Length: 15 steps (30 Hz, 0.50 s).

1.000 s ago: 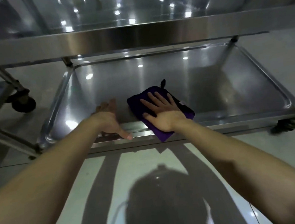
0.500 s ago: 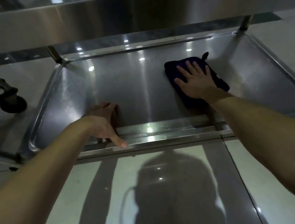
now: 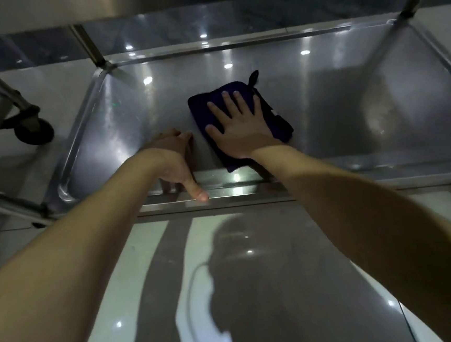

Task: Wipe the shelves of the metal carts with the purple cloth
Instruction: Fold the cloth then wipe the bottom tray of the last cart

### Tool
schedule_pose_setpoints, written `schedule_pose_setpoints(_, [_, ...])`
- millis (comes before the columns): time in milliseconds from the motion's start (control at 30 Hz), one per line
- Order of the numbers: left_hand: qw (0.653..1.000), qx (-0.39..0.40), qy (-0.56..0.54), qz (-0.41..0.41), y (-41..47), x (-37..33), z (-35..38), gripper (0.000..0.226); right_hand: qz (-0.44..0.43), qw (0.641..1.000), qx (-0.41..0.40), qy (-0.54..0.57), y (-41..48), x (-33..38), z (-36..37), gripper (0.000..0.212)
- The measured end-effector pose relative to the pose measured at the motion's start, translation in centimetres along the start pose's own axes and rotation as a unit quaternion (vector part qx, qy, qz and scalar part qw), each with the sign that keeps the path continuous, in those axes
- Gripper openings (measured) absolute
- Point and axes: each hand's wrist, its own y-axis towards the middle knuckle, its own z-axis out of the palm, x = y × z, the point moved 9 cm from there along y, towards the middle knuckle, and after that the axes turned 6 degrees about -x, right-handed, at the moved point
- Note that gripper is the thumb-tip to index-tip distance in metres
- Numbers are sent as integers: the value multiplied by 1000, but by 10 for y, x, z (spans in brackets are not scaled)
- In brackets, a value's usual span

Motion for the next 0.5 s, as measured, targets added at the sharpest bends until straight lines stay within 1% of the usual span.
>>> schedule_pose_setpoints(133, [1000, -1, -10, 2, -2, -1, 1, 184, -7, 1000, 0, -6, -63, 17, 8, 73])
schedule_pose_setpoints(267, [1000, 7, -21, 0, -4, -1, 3, 185, -10, 999, 25, 26, -94, -2, -1, 72])
schedule_pose_setpoints(333, [1000, 11, -10, -2, 0, 1, 2, 187, 6, 999, 30, 26, -108, -37, -10, 72])
schedule_pose_setpoints(467, [999, 4, 34, 19, 11, -12, -4, 175, 114, 993, 18, 13, -145, -148, -36, 71])
schedule_pose_setpoints(500, [999, 0, 26, 31, 10, -26, -8, 178, 131, 991, 19, 10, -151, -165, -39, 71])
